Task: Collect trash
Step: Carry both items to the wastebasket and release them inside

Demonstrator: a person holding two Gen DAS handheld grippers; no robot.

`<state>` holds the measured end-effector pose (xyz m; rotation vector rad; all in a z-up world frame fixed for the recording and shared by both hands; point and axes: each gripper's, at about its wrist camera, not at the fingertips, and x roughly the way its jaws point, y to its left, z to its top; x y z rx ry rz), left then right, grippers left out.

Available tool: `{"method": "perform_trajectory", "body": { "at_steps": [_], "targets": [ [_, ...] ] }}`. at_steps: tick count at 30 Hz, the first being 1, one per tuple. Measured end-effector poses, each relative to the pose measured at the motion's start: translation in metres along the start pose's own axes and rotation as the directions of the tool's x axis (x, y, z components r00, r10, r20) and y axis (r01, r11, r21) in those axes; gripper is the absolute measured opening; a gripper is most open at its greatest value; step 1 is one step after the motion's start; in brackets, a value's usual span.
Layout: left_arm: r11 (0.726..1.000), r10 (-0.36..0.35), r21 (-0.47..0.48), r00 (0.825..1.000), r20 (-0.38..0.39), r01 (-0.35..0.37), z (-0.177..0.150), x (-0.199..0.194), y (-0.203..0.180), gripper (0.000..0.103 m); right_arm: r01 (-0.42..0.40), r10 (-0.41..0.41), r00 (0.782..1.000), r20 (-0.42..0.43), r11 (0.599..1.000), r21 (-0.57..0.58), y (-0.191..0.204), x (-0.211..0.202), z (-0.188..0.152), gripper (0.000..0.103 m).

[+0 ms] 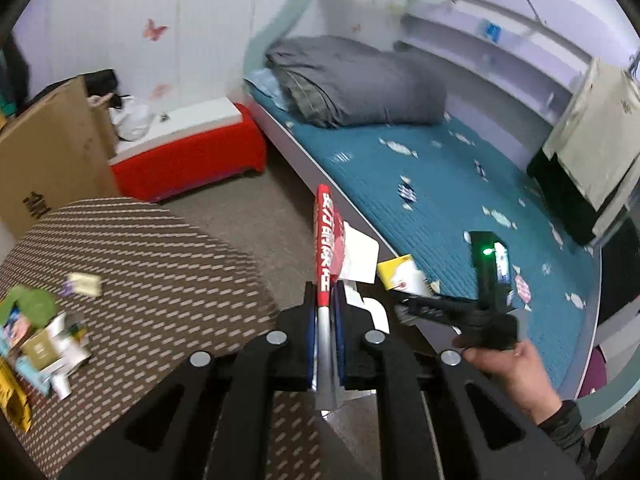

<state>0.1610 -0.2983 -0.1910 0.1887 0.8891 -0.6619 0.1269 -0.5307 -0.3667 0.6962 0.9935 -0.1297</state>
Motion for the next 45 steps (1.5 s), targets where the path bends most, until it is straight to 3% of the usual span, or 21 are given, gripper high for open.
{"method": "perform_trajectory", "body": {
  "at_steps": [1, 2, 6, 17, 18, 19, 20, 21, 26, 33, 39, 45],
  "targets": [
    [1.0, 0.0, 0.012, 1.0, -0.018, 0.0, 0.003, 0.013, -0.007, 0.008, 0.003, -0.003, 1.0, -0.01, 1.0, 0.022, -0.006, 0.006, 0.001, 0.081],
    [1.0, -0.001, 0.022, 0.999, -0.035, 0.001, 0.005, 0.024, -0.012, 0.008, 0.009, -0.008, 1.0, -0.015, 0.999, 0.044, -0.013, 0.01, 0.002, 0.086],
    [0.998, 0.003, 0.057, 0.995, -0.103, 0.003, 0.007, 0.066, -0.031, 0.008, 0.007, -0.008, 1.0, 0.006, 0.994, 0.106, -0.035, 0.006, 0.002, 0.086],
    [0.991, 0.024, 0.135, 0.963, -0.267, 0.013, 0.002, 0.155, -0.066, 0.011, -0.016, -0.006, 0.99, 0.143, 0.988, 0.156, -0.065, -0.059, 0.006, 0.089],
    [0.99, 0.027, 0.138, 0.96, -0.277, 0.012, 0.003, 0.16, -0.068, 0.03, -0.018, -0.005, 0.988, 0.152, 0.988, 0.154, -0.064, -0.064, 0.007, 0.089],
    [0.99, 0.029, 0.14, 0.954, -0.297, 0.013, 0.002, 0.165, -0.068, 0.067, -0.019, -0.006, 0.987, 0.163, 0.988, 0.151, -0.062, -0.068, 0.007, 0.089],
    [0.991, 0.034, 0.135, 0.952, -0.305, 0.008, 0.002, 0.167, -0.068, 0.083, -0.019, -0.007, 0.986, 0.168, 0.989, 0.149, -0.061, -0.07, 0.007, 0.089],
    [0.991, 0.045, 0.134, 0.955, -0.294, -0.005, 0.003, 0.165, -0.068, 0.093, -0.019, -0.007, 0.985, 0.174, 0.989, 0.145, -0.059, -0.073, 0.008, 0.09],
    [0.991, 0.054, 0.133, 0.969, -0.242, -0.022, 0.008, 0.141, -0.06, 0.093, -0.019, -0.006, 0.981, 0.194, 0.992, 0.128, -0.047, -0.081, 0.008, 0.097],
    [0.994, 0.067, 0.095, 0.992, -0.11, -0.057, 0.019, 0.076, -0.043, 0.093, -0.016, -0.002, 0.973, 0.232, 0.997, 0.073, -0.008, -0.096, 0.008, 0.097],
    [0.995, 0.083, 0.05, 0.997, -0.008, -0.082, 0.022, 0.019, -0.021, 0.094, -0.042, 0.047, 0.96, 0.277, 0.999, -0.025, 0.046, -0.12, 0.01, 0.097],
    [0.993, 0.121, -0.016, 0.989, 0.091, -0.12, 0.019, -0.039, 0.01, 0.094, -0.062, 0.106, 0.948, 0.302, 0.987, -0.151, 0.115, -0.14, 0.008, 0.097]
  ]
}}
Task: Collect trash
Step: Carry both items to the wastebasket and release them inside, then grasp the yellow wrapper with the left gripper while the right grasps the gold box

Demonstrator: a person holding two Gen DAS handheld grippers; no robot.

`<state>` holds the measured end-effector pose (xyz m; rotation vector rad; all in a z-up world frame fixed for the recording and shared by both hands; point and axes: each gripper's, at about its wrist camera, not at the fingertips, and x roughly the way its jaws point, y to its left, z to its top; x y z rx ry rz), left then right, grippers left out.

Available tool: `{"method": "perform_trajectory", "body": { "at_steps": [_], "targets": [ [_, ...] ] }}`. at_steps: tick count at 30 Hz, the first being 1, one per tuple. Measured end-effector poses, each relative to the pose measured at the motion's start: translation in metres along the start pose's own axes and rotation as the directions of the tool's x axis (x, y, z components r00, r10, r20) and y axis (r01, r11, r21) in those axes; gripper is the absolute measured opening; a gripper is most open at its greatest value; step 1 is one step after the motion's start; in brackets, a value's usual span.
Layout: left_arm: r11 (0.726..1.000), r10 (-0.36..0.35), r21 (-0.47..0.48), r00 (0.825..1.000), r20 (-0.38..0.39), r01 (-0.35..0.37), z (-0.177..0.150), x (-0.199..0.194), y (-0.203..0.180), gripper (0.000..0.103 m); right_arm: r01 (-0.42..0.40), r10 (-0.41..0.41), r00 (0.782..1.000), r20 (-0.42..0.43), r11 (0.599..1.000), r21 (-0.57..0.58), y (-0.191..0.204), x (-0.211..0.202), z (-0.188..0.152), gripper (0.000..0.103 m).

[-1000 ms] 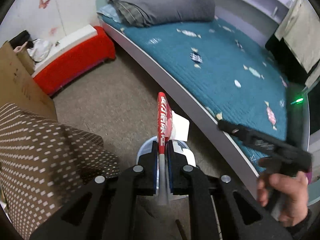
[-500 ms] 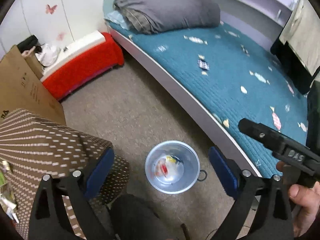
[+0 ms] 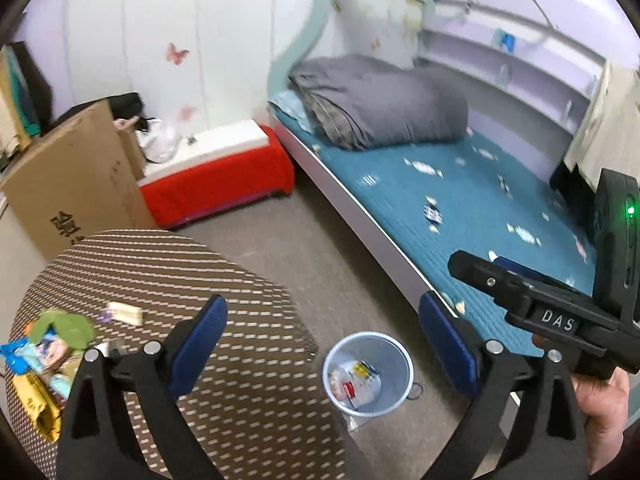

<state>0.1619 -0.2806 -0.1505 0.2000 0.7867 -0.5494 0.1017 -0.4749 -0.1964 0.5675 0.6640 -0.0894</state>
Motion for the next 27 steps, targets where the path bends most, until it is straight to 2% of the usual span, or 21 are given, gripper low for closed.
{"method": "perform_trajectory", "body": {
  "at_steps": [7, 15, 23, 27],
  "targets": [
    [0.994, 0.068, -0.087, 0.995, 0.072, -0.062, -0.011, -0.052, 0.059, 0.095, -0.06, 0.061, 0.998, 0.007, 0.992, -0.113, 0.072, -0.001, 0.005, 0.097],
    [0.969, 0.15, -0.211, 0.984, 0.095, -0.127, -0.035, -0.089, 0.127, 0.095, -0.101, 0.102, 0.995, -0.006, 0.968, -0.23, 0.145, 0.006, 0.0, 0.097],
    [0.908, 0.285, -0.338, 0.956, 0.064, -0.248, -0.07, -0.117, 0.193, 0.095, -0.127, 0.118, 0.992, -0.045, 0.935, -0.33, 0.206, 0.024, -0.02, 0.097],
    [0.853, 0.352, -0.415, 0.936, 0.007, -0.318, -0.094, -0.116, 0.228, 0.095, -0.136, 0.114, 0.99, -0.079, 0.914, -0.381, 0.232, 0.04, -0.035, 0.097]
  ]
}}
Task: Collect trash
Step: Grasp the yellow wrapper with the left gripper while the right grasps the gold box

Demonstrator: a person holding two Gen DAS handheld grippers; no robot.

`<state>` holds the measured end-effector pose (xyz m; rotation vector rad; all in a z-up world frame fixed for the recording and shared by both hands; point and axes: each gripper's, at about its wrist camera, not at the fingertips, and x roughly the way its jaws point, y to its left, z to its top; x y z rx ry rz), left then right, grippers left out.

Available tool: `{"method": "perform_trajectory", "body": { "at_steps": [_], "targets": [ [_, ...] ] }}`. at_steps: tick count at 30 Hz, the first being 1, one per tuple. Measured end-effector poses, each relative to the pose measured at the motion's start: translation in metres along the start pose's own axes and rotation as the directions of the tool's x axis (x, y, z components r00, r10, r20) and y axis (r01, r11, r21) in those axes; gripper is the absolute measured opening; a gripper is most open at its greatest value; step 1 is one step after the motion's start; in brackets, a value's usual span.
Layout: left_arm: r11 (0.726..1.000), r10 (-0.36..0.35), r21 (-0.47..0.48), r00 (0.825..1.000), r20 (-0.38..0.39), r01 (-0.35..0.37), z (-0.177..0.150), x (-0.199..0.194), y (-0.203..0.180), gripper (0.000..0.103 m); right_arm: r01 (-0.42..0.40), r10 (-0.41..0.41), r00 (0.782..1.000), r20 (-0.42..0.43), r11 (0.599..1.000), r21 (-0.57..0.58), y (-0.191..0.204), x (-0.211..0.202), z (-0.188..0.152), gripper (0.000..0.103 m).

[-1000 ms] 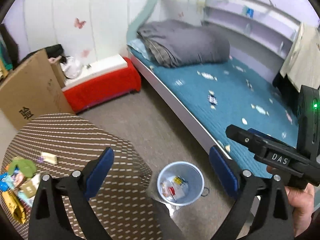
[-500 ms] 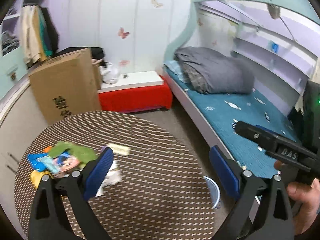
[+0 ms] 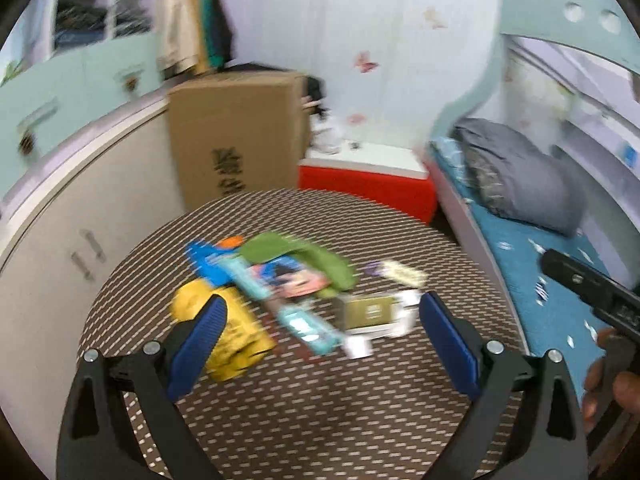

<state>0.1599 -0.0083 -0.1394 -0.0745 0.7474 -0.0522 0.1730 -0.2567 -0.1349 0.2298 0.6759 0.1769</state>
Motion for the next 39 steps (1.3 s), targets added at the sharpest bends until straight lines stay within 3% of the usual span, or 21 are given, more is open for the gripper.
{"method": "perform_trajectory", "body": {
  "at_steps": [3, 7, 12, 14, 19, 24, 28, 30, 31, 39],
  "targets": [
    [0.992, 0.089, -0.084, 0.994, -0.058, -0.093, -0.008, 0.023, 0.037, 0.095, -0.01, 0.01, 1.0, -0.026, 1.0, -0.025, 0.013, 0.012, -0.004, 0.097],
    [0.973, 0.153, -0.155, 0.981, -0.122, -0.171, -0.017, 0.053, 0.066, 0.095, -0.019, 0.016, 0.998, -0.054, 0.999, -0.042, 0.021, 0.025, -0.011, 0.097],
    [0.965, 0.133, -0.2, 0.974, -0.185, -0.17, -0.021, 0.091, 0.085, 0.094, -0.026, 0.02, 0.996, -0.092, 0.998, -0.058, 0.031, 0.041, -0.018, 0.097],
    [0.968, 0.097, -0.21, 0.976, -0.194, -0.138, -0.024, 0.102, 0.089, 0.064, -0.036, 0.027, 0.993, -0.114, 0.997, -0.074, 0.039, 0.05, -0.022, 0.097],
    [0.975, 0.053, -0.202, 0.977, -0.205, -0.096, -0.033, 0.107, 0.1, 0.035, -0.073, 0.055, 0.984, -0.172, 0.992, -0.103, 0.062, 0.077, -0.034, 0.097],
    [0.978, 0.051, -0.19, 0.979, -0.198, -0.089, -0.048, 0.092, 0.113, 0.033, -0.107, 0.074, 0.971, -0.226, 0.985, -0.139, 0.089, 0.109, -0.043, 0.097],
    [0.976, 0.052, -0.196, 0.98, -0.193, -0.091, -0.057, 0.079, 0.122, 0.033, -0.073, 0.036, 0.97, -0.241, 0.986, -0.147, 0.097, 0.133, -0.046, 0.097],
    [0.977, 0.054, -0.194, 0.98, -0.19, -0.092, -0.061, 0.073, 0.124, 0.033, -0.086, 0.047, 0.965, -0.259, 0.986, -0.14, 0.097, 0.141, -0.048, 0.085],
    [0.977, 0.054, -0.193, 0.981, -0.188, -0.09, -0.062, 0.07, 0.125, 0.033, -0.093, 0.053, 0.963, -0.266, 0.986, -0.141, 0.096, 0.143, -0.049, 0.068],
    [0.985, 0.042, -0.159, 0.989, -0.144, -0.065, -0.062, 0.039, 0.12, 0.033, -0.148, 0.122, 0.971, -0.206, 0.982, -0.116, 0.079, 0.105, -0.039, 0.068]
  ]
}}
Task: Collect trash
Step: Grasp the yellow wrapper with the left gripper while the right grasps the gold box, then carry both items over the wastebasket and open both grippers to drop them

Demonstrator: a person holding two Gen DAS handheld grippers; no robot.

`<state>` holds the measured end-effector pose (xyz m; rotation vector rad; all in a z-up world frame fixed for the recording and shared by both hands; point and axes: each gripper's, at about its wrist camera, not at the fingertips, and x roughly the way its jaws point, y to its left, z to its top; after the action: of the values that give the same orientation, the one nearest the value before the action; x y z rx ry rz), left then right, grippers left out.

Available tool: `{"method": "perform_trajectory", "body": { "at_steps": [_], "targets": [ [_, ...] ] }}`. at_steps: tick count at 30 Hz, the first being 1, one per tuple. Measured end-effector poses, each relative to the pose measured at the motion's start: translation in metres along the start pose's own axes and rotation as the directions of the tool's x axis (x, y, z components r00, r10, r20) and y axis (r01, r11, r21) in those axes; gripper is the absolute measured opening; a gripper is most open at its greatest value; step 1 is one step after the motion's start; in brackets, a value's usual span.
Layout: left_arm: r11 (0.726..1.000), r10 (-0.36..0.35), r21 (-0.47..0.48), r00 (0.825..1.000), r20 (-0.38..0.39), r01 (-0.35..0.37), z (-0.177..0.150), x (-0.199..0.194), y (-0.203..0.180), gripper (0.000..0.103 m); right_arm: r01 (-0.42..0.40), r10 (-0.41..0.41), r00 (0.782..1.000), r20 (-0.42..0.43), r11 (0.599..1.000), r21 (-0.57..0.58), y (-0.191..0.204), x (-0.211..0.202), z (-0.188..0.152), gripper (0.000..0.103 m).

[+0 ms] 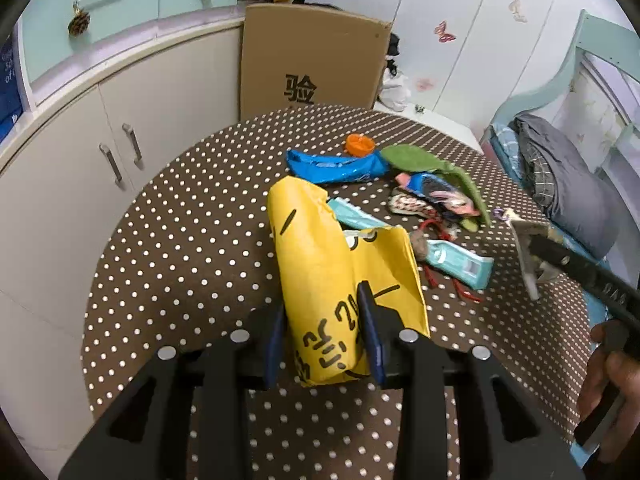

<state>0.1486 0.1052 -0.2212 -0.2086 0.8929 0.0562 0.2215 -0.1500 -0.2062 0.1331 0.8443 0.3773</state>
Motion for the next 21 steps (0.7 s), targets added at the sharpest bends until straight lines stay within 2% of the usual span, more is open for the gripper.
{"method": "perform_trajectory", "body": {
  "at_steps": [6, 13, 16, 18, 21],
  "targets": [
    [0.998, -0.04, 0.049, 0.996, 0.075, 0.036, 0.01, -0.037, -0.023, 0.033, -0.019, 0.016, 0.993, 0.114, 1.0, 0.024, -0.021, -0.06, 0.017, 0.068],
    [0.98, -0.145, 0.162, 0.974, 0.176, 0.116, 0.036, -0.077, -0.091, 0.033, -0.009, -0.013, 0.961, 0.277, 0.997, 0.076, -0.061, -0.144, 0.031, 0.068],
    [0.962, -0.202, 0.225, 0.961, 0.191, 0.157, 0.041, -0.085, -0.132, 0.033, 0.002, -0.045, 0.94, 0.337, 0.992, 0.125, -0.089, -0.18, 0.028, 0.068],
    [0.945, -0.239, 0.273, 0.951, 0.194, 0.182, 0.041, -0.089, -0.161, 0.033, 0.034, -0.094, 0.927, 0.363, 0.985, 0.171, -0.116, -0.2, 0.021, 0.068],
    [0.911, -0.297, 0.348, 0.938, 0.181, 0.221, 0.037, -0.091, -0.207, 0.033, 0.068, -0.158, 0.924, 0.348, 0.964, 0.256, -0.157, -0.211, 0.003, 0.068]
  ]
}}
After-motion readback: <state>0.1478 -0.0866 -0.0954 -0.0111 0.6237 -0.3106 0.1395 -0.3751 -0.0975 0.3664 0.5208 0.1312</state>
